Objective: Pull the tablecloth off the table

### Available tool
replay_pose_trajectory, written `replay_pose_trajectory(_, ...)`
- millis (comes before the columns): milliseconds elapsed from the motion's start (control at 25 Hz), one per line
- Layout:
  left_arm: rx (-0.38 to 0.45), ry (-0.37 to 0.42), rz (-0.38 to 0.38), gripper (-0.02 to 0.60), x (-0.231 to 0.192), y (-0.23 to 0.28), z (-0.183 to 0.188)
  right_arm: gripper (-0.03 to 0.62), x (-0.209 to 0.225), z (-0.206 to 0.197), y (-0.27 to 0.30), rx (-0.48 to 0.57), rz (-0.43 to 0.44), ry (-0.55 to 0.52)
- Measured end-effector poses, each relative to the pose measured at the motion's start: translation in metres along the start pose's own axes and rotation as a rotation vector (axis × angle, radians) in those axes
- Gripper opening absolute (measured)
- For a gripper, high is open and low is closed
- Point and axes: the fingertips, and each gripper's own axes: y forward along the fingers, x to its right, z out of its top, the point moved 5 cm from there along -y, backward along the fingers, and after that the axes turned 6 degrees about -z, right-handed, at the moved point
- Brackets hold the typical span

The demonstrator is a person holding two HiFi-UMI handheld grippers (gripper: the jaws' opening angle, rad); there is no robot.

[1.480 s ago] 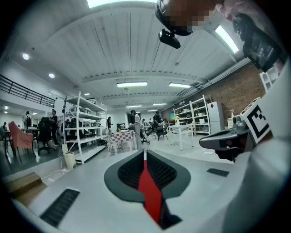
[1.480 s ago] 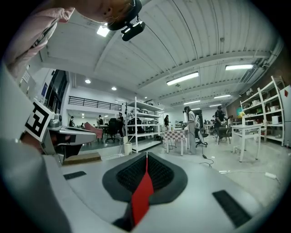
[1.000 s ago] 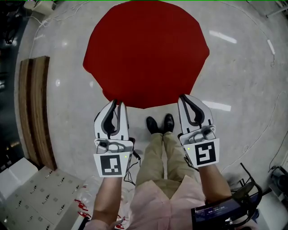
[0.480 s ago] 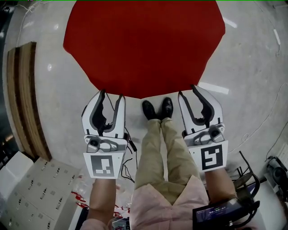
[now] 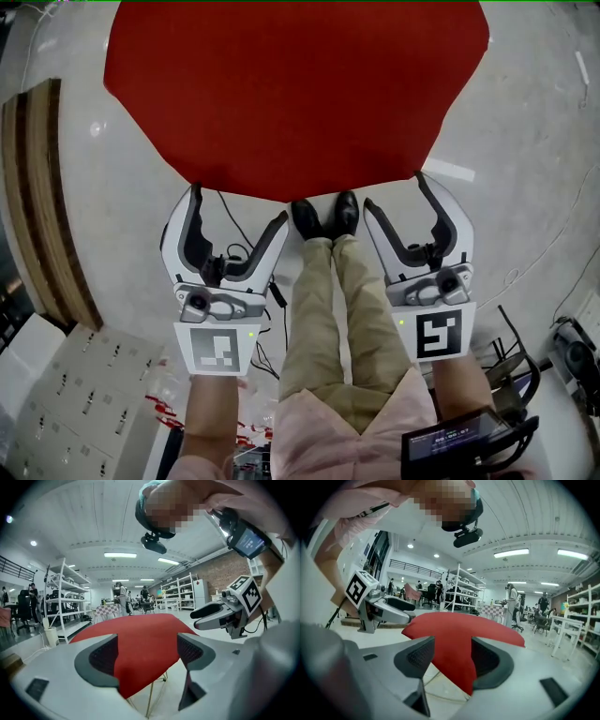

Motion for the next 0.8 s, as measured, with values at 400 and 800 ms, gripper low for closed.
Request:
replay_pose_trajectory(400, 0.035, 0.014, -0.004, 0.37, 0.001, -0.002, -0.002, 0.239, -0.003, -0.008, -0.005, -0.01, -0.026, -0.065)
replay_pose_trajectory(800, 0.076, 0.033, 0.025, 0.37, 0.003, -0.004, -0.002, 0.239, 0.003, -0.02, -0.012, 0.018, -0.03, -0.084)
